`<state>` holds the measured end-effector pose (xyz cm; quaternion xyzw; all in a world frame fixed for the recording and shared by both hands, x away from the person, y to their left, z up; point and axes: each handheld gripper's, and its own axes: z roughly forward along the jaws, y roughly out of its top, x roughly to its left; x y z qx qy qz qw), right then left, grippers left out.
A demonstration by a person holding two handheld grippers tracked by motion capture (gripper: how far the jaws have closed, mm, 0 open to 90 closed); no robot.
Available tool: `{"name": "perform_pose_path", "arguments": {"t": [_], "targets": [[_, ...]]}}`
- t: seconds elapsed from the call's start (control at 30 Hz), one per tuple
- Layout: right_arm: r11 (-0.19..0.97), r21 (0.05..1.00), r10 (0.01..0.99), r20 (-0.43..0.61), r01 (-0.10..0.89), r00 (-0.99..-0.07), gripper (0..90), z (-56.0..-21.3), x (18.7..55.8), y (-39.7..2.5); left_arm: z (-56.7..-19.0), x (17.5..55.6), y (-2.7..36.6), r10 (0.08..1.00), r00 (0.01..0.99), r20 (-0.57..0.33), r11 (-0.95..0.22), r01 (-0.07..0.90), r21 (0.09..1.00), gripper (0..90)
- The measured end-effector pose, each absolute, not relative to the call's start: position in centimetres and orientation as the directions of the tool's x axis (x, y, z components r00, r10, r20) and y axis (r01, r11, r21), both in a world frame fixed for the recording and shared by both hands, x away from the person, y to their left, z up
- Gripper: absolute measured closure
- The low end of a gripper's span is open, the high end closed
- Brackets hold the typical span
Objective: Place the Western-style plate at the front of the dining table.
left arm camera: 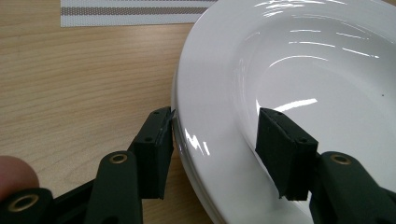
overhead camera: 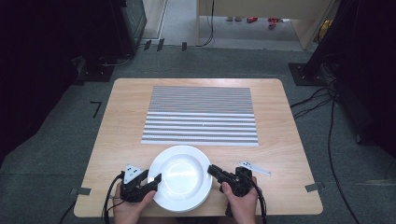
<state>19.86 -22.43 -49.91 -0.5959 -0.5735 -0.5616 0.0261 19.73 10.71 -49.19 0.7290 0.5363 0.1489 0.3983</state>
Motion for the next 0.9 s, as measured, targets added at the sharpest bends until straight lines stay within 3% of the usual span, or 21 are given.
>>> {"name": "perform_pose_path", "arguments": {"t": [0.13, 0.9], "targets": [[-0.339, 0.582, 0.626, 0.726, 0.739, -0.284, 78.4, -50.1, 20.0, -21.9, -49.2, 19.8, 10.8, 0.900, 0.379, -0.216, -0.103, 0.666, 0.739, 46.6], [-0.315, 0.728, 0.616, 0.645, 0.609, -0.452, 78.6, -50.4, 20.3, -21.0, -49.1, 19.9, 12.0, 0.864, 0.380, -0.330, 0.004, 0.651, 0.759, 47.4]]}}
